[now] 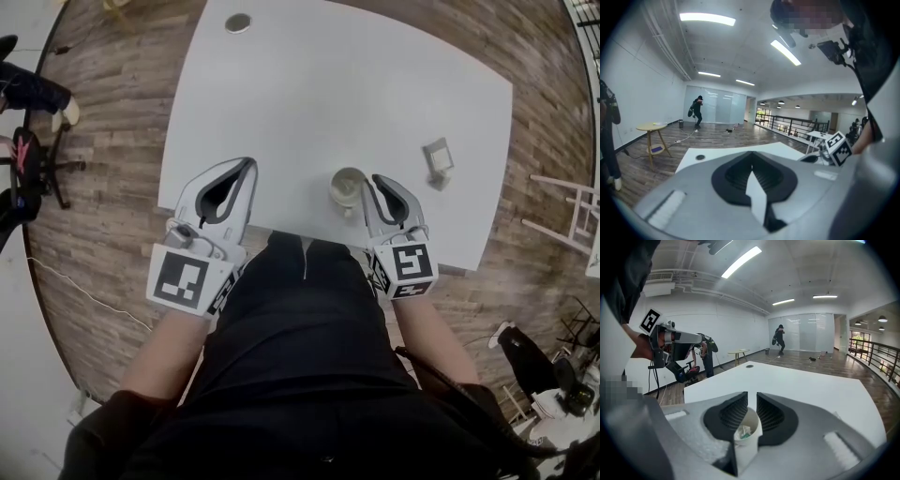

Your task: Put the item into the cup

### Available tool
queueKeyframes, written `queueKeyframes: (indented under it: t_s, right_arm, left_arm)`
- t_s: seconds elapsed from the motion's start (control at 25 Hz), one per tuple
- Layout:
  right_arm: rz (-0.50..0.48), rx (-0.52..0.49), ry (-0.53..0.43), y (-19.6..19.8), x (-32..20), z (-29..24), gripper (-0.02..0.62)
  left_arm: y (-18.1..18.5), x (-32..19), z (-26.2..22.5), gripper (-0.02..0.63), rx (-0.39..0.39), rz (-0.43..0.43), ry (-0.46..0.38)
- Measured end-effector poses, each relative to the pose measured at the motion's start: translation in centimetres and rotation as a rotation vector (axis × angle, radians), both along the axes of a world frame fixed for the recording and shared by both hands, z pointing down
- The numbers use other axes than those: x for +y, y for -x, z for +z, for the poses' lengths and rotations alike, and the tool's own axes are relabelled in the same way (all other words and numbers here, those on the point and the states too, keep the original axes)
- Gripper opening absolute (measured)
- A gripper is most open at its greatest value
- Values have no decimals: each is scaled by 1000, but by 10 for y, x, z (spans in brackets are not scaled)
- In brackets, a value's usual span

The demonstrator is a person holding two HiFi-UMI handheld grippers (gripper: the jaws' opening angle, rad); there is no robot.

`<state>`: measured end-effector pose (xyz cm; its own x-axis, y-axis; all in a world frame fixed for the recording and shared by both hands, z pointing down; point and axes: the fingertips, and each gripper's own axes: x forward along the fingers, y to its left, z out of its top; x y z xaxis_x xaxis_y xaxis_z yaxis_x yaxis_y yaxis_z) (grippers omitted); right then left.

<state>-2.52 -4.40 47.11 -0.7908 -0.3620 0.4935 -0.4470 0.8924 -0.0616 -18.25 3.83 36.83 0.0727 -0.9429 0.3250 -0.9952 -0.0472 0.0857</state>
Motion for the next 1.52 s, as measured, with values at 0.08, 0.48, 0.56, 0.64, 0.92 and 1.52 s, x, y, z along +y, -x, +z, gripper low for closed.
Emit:
queueKeyframes:
  t_s: [0.08, 0.48, 0.56, 0.64, 0.92, 1.52]
  right_arm:
    - [14, -6, -5, 2, -5, -3, 63]
    - [50, -28, -45, 1, -22, -23, 63]
    - [62, -30, -47, -2, -25, -24, 63]
    - [72, -35, -56, -3, -28, -28, 63]
    - [108, -61, -97, -3, -34, -45, 63]
    - [188, -96, -165, -19, -58, -76, 63]
  left_arm:
    - [0, -6, -3, -2, -3, 13, -18]
    - [-2, -27, -15, -2, -7, 48, -61]
    - [-1, -29, -17, -2, -11, 52, -67]
    - [1, -31, -20, -2, -16, 54, -72]
    - [5, -36, -32, -2, -40, 77, -105]
    - [17, -60, -63, -2, -86, 103, -175]
